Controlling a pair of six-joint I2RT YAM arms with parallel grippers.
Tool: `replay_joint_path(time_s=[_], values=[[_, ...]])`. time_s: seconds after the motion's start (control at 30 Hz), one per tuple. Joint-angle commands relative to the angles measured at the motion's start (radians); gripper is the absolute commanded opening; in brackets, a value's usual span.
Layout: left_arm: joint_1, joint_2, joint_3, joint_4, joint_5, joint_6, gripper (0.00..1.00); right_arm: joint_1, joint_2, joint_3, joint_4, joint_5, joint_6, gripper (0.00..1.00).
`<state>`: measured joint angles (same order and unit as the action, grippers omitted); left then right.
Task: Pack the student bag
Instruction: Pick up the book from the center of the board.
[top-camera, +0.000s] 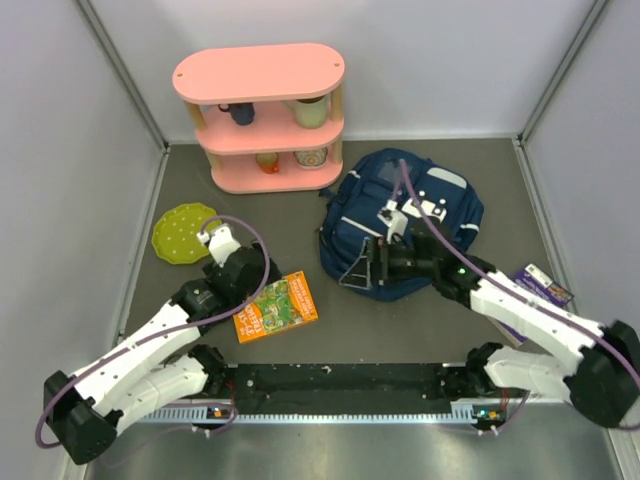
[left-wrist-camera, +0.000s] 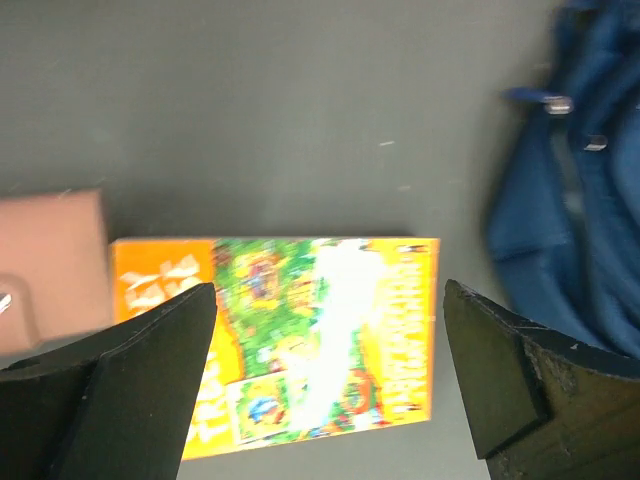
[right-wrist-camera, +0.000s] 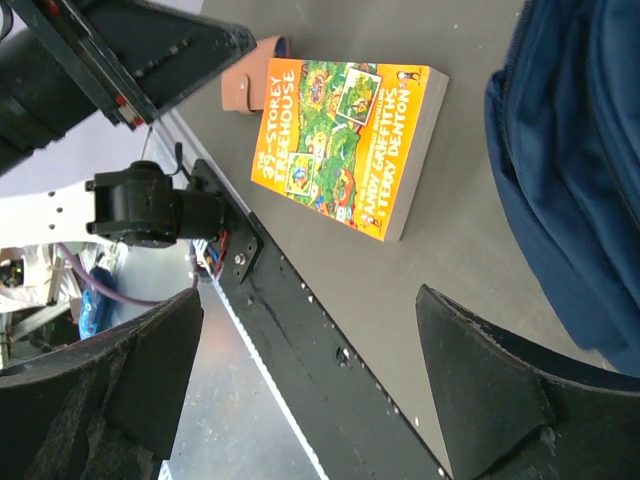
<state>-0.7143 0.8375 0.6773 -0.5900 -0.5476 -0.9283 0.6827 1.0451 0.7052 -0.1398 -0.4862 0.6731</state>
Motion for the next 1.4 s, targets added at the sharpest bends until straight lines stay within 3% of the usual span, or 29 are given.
replay_joint_path(time_s=[0.0, 0.17, 0.33, 0.5, 0.8, 1.03, 1.13, 1.27, 1.37], values=[[0.021, -0.005, -0.036, -0.253, -0.098, -0.253, 0.99, 0.093, 0.181, 0.102, 0.121, 0.083, -0.024, 0.85], [0.026, 0.022, -0.064, -0.326, -0.083, -0.346, 0.99, 0.161, 0.348, 0.160, 0.175, 0.103, -0.009, 0.84], [0.027, -0.044, -0.142, -0.304, -0.057, -0.380, 0.99, 0.167, 0.450, 0.172, 0.215, 0.074, 0.009, 0.84], [0.029, -0.015, -0.188, -0.285, -0.029, -0.391, 0.99, 0.173, 0.521, 0.206, 0.227, 0.072, 0.010, 0.84], [0.029, -0.072, -0.315, -0.031, 0.078, -0.297, 0.98, 0.189, 0.659, 0.270, 0.217, 0.146, 0.045, 0.84], [0.029, -0.212, -0.416, 0.045, 0.106, -0.299, 0.85, 0.193, 0.766, 0.304, 0.213, 0.183, 0.059, 0.82], [0.029, -0.261, -0.441, 0.062, 0.109, -0.288, 0.79, 0.193, 0.806, 0.307, 0.255, 0.149, 0.068, 0.78], [0.029, -0.293, -0.463, 0.101, 0.124, -0.265, 0.69, 0.193, 0.819, 0.301, 0.316, 0.101, 0.092, 0.54], [0.029, -0.287, -0.464, 0.119, 0.135, -0.253, 0.62, 0.195, 0.782, 0.263, 0.384, 0.092, 0.102, 0.42]])
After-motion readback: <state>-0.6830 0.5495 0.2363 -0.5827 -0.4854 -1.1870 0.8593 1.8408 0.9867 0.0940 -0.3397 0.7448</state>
